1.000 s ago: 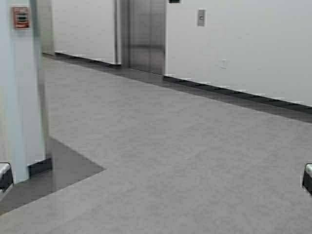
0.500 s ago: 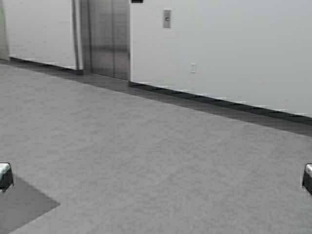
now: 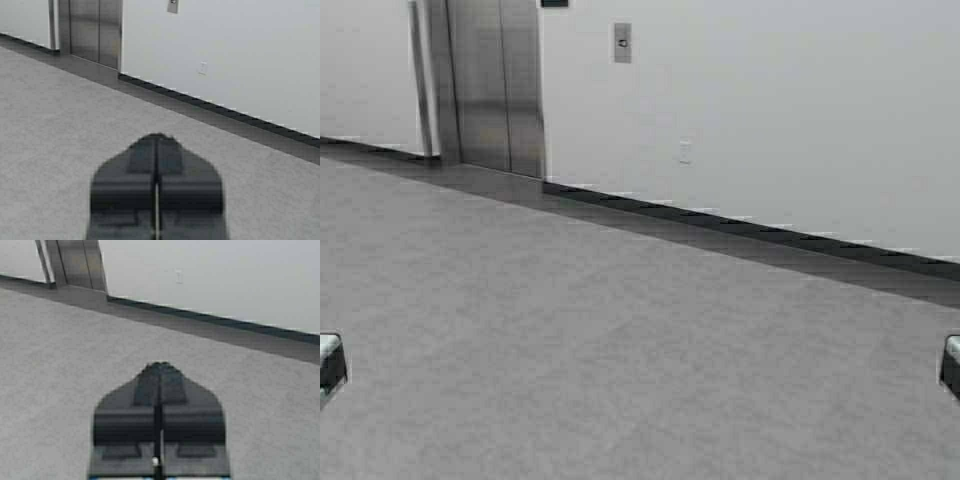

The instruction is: Navigate to elevator, push the call button, then enter the elevator

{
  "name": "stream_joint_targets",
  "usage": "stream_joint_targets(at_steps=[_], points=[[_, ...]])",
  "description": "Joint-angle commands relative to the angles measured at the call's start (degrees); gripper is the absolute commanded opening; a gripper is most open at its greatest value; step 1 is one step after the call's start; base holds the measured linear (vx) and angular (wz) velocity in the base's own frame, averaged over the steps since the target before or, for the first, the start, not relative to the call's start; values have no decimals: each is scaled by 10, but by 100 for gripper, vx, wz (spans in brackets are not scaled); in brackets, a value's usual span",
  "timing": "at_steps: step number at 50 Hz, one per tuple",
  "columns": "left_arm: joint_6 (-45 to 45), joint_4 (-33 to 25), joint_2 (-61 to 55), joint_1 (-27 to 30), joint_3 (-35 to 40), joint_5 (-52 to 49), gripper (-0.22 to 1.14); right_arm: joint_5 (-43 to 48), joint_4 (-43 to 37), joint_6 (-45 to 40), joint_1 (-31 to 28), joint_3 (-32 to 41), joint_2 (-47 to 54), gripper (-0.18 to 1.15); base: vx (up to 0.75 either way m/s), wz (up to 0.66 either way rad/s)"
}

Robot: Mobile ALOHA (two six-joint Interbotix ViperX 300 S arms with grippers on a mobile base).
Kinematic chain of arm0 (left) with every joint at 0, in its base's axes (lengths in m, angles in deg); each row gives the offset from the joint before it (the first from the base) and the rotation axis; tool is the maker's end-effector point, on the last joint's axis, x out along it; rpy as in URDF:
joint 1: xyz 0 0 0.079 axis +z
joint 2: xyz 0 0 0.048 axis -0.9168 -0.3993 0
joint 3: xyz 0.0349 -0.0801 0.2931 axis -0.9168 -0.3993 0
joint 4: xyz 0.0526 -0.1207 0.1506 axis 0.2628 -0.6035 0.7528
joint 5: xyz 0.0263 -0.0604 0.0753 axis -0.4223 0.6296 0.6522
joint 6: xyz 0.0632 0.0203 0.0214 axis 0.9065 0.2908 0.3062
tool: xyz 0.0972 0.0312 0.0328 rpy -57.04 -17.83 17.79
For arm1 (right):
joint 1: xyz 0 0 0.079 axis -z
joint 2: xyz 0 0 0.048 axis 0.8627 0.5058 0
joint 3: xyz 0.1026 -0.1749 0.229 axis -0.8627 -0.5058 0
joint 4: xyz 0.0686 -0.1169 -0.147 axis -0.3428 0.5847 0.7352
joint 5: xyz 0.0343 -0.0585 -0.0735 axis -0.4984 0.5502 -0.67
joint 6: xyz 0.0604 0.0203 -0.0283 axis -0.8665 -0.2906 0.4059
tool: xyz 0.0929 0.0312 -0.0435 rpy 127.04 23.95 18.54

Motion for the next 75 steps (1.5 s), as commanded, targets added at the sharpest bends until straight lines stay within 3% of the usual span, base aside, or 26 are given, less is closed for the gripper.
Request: stream_joint_targets(at_steps=[1, 75], points=[[4, 2, -6, 1, 13, 4, 2, 5, 0, 4, 0, 11, -3, 5, 75, 10], [-2, 0, -30, 1, 18, 4, 2, 5, 0, 4, 0, -4, -40, 5, 73, 6]])
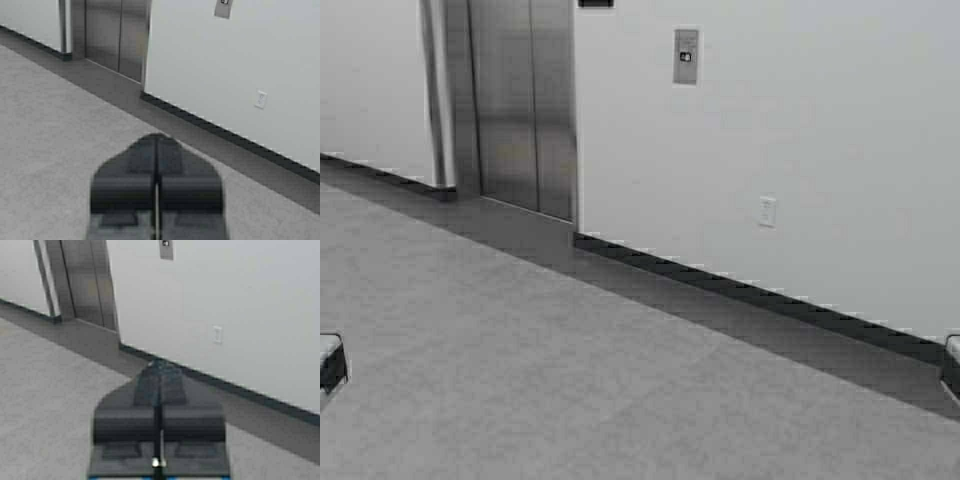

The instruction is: Navigate to elevator, push the call button, then enter the elevator

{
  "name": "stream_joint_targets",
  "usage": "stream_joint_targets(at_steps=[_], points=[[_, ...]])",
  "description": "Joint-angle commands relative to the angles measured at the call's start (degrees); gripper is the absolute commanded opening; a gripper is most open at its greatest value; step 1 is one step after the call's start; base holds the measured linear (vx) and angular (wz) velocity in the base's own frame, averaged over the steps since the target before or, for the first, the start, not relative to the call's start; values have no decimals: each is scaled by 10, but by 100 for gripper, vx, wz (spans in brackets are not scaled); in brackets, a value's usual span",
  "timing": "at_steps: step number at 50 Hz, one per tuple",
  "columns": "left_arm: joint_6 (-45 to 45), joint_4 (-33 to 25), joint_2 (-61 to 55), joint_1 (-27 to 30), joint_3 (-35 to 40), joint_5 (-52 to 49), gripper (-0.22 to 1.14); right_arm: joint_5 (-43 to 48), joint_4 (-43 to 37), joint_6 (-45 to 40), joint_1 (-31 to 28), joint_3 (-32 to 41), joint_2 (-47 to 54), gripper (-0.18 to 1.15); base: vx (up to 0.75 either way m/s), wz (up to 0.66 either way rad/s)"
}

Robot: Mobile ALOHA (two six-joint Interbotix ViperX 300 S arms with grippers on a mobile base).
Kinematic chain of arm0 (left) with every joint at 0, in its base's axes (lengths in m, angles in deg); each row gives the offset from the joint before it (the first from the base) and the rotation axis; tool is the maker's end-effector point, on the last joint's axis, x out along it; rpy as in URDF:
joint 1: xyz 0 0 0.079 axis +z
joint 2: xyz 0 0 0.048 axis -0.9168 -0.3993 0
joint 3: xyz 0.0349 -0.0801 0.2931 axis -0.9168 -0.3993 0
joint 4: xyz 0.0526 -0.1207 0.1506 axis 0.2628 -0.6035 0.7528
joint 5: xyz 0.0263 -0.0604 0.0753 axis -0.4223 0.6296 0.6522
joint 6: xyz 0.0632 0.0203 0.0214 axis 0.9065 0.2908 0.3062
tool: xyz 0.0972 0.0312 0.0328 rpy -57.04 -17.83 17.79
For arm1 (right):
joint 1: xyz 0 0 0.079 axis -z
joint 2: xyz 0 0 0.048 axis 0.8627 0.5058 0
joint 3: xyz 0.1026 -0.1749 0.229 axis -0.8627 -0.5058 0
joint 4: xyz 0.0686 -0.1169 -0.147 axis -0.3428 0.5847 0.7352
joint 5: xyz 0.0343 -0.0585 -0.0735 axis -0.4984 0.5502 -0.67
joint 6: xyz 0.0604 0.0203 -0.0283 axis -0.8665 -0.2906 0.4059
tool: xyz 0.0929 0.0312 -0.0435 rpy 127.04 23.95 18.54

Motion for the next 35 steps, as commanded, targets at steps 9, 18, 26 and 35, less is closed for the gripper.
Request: stream_joint_targets(at_steps=[9, 18, 26, 35], points=[[-1, 0, 10, 1, 6, 4, 2, 5, 0, -5, -1, 2, -14, 5, 73, -3], [2, 1, 6, 1, 11, 4, 2, 5, 1, -5, -1, 1, -40, 5, 68, 0], [-1, 1, -3, 1, 4, 4, 2, 5, 0, -1, -1, -10, -39, 5, 70, 8], [-4, -2, 10, 1, 0, 4, 2, 5, 0, -1, -1, -5, -32, 5, 67, 3]])
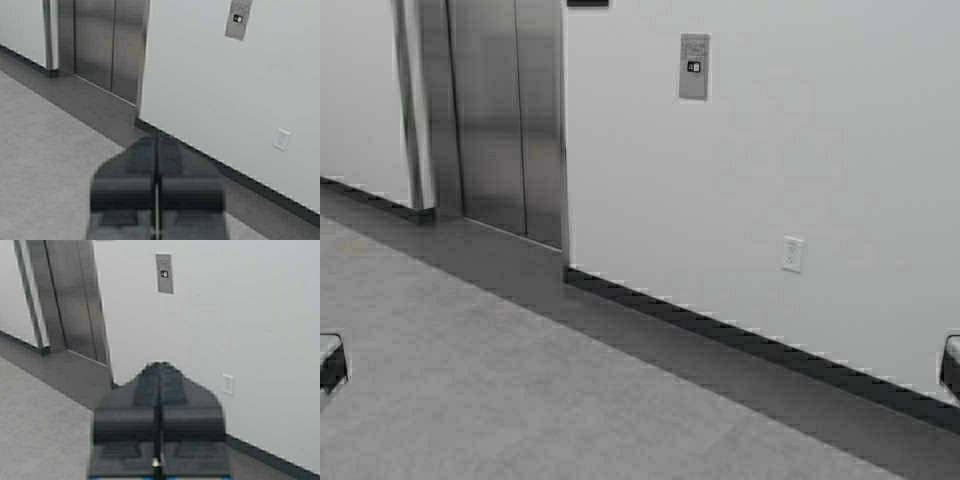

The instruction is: Navigate to elevator, push the call button, then enter the elevator

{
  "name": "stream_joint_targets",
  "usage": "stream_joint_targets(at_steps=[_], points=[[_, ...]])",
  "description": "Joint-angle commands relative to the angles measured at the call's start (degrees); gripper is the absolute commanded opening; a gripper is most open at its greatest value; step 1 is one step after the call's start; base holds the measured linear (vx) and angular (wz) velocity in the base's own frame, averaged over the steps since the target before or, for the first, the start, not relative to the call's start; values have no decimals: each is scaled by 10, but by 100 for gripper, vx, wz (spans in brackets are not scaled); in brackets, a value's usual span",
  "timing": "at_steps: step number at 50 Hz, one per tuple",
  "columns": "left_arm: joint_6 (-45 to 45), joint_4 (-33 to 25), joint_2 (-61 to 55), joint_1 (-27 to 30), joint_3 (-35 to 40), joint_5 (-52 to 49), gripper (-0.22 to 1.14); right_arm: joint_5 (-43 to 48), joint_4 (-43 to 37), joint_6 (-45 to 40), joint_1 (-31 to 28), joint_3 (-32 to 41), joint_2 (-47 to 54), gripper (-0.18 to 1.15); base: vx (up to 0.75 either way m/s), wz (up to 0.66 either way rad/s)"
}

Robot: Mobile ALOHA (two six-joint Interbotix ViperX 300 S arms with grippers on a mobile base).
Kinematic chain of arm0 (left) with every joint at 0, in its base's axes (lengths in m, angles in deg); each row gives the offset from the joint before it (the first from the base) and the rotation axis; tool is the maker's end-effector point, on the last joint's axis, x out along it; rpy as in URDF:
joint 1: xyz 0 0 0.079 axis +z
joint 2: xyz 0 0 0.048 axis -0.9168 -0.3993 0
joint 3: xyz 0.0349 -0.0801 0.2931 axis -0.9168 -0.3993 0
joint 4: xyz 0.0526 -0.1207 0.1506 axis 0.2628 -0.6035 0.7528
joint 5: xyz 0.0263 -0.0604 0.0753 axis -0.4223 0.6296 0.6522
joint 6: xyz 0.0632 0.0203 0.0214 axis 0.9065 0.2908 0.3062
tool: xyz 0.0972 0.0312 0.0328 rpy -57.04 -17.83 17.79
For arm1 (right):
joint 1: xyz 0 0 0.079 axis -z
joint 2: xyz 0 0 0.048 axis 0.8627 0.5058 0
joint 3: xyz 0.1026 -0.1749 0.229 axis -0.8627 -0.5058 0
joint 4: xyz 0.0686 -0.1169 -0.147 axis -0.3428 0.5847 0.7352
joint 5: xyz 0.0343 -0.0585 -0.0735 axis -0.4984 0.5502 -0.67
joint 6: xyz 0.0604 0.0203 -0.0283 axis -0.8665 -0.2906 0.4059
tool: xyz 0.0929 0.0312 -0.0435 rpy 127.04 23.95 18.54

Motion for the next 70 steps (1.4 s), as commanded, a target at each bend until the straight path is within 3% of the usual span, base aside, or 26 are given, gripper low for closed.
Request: stream_joint_targets(at_steps=[1, 28, 70], points=[[-2, 0, 7, 1, 5, 4, 2, 5, 0, 1, -1, 12, 10, 5, 64, -8], [0, -1, 12, 1, 9, 4, 2, 3, 0, -4, -1, 22, 24, 5, 62, -6], [-10, -4, 32, 1, -10, 4, 2, -24, 18, -11, -1, 28, 26, 5, 54, 14]])
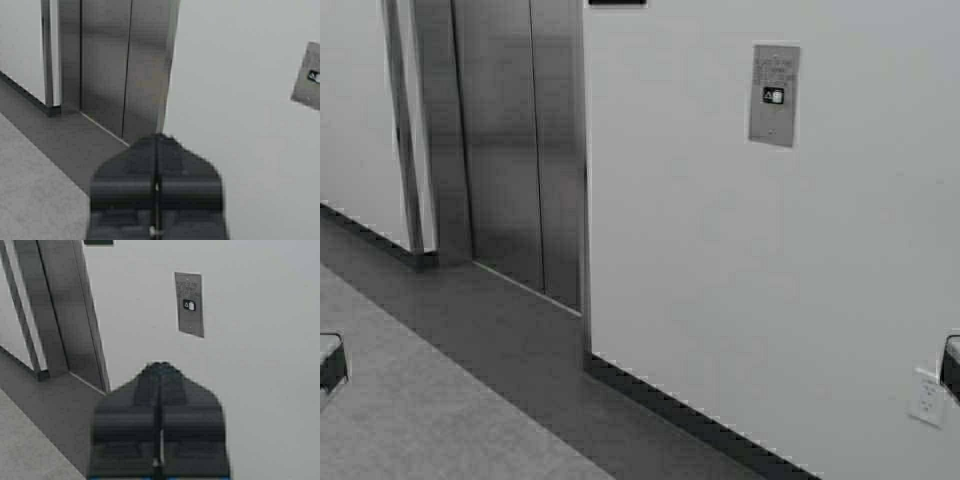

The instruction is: Navigate to elevator, push the call button, then enter the elevator

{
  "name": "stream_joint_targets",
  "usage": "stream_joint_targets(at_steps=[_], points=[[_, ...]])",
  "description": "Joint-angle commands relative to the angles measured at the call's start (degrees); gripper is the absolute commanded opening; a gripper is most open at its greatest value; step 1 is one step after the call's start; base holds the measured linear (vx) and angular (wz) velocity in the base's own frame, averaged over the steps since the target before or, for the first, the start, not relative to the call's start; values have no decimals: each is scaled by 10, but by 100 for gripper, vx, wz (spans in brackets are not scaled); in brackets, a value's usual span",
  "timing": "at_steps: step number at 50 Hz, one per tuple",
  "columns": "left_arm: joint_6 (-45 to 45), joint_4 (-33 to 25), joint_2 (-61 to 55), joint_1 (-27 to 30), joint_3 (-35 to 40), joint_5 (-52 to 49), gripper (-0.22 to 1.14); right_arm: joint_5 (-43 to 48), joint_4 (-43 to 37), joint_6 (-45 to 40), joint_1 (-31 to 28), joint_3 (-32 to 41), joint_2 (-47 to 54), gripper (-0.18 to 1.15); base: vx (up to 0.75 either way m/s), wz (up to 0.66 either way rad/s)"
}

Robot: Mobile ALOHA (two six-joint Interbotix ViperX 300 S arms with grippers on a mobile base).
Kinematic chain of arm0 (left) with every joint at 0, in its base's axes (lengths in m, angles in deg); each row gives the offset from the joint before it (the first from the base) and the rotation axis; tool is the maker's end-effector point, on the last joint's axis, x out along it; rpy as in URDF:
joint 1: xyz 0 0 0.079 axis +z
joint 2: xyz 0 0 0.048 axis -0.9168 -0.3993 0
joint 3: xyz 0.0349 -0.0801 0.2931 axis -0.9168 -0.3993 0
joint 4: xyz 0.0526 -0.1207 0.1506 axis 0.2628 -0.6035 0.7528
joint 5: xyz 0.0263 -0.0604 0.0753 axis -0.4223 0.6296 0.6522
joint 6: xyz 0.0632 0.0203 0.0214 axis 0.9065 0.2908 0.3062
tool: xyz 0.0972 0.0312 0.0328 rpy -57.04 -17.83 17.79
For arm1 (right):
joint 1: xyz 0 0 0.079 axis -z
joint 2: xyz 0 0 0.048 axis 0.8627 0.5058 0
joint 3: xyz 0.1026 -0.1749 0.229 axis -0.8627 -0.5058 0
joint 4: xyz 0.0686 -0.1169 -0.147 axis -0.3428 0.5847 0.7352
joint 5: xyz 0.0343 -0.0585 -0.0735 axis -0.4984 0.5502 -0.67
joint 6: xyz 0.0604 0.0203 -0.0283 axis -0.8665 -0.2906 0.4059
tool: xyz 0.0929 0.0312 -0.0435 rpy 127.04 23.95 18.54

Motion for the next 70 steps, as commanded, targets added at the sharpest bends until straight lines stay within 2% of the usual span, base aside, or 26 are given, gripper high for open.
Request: stream_joint_targets(at_steps=[1, 24, 31, 38, 44, 59, 70], points=[[-5, -4, 0, 1, 6, 4, 2, -9, 11, 1, -1, 17, 7, 5, 52, 13], [-16, -5, 1, 1, 8, 3, 2, -15, 47, 13, -1, 34, 46, 5, 46, 11], [-14, -5, 0, 1, 3, 4, 2, -45, 50, 15, -1, 42, 48, 5, 44, 13], [-16, -6, 3, 1, -1, -2, 2, -134, 61, 16, -4, 74, 61, 5, 44, 17], [-14, -5, 15, 1, 0, -18, 2, -225, 87, 20, -37, 108, 77, 5, 39, 10], [-7, -6, 43, 1, 20, -99, 2, -464, 214, 38, -152, 244, 178, 6, 32, 2], [-16, -11, 48, 1, 26, -121, 2, -564, 308, 32, -183, 276, 252, 6, 29, -7]])
